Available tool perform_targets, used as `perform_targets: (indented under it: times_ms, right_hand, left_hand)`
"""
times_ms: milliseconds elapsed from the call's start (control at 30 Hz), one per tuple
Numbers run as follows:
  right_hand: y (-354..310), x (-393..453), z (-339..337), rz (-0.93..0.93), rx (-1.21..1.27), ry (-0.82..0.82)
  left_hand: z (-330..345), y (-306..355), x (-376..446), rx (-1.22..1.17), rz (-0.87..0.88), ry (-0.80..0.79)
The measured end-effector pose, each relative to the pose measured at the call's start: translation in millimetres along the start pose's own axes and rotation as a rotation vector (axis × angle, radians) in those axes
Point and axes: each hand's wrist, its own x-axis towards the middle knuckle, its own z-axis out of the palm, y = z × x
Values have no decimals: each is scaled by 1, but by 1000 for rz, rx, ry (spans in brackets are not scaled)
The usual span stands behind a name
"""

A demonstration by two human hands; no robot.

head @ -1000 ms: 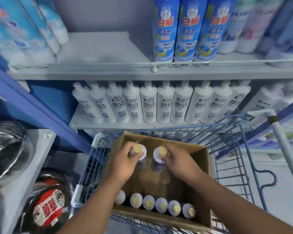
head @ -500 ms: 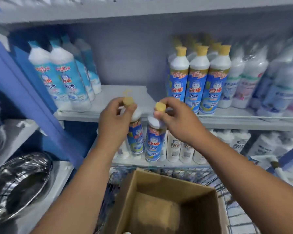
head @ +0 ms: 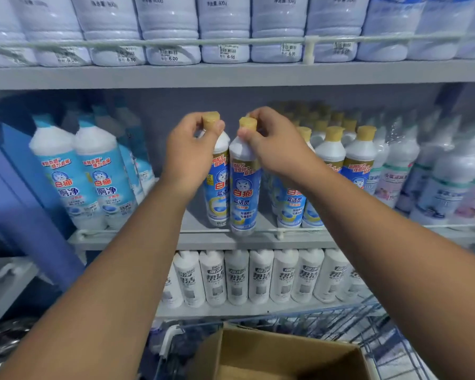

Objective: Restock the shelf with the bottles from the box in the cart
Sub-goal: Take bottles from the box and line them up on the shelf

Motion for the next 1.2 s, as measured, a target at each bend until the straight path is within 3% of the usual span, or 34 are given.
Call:
perform_targets:
  times_ms: [200, 367, 600, 767, 900, 1033, 1200]
  right_hand:
    - [11, 21, 12, 50, -47, 51]
    - [28, 33, 23, 129, -75, -2]
    - [44, 36, 28, 175, -83, 15]
    - [67, 9, 51, 187, 3, 112]
    - [106, -38, 81, 298, 5, 168]
    - [123, -60, 98, 348, -146, 155]
    - [130, -46, 104, 363, -193, 181]
  left_hand:
    - [6, -26, 22, -20, -84, -49]
    - [9, -40, 33, -31, -146, -111]
    - [12, -57, 47, -10, -146, -182]
    - [14, -67, 38, 45, -96, -229]
    - [13, -95, 8, -88, -134, -192]
    - [20, -128, -20, 157, -212, -241]
    - [30, -140, -15, 214, -205, -236]
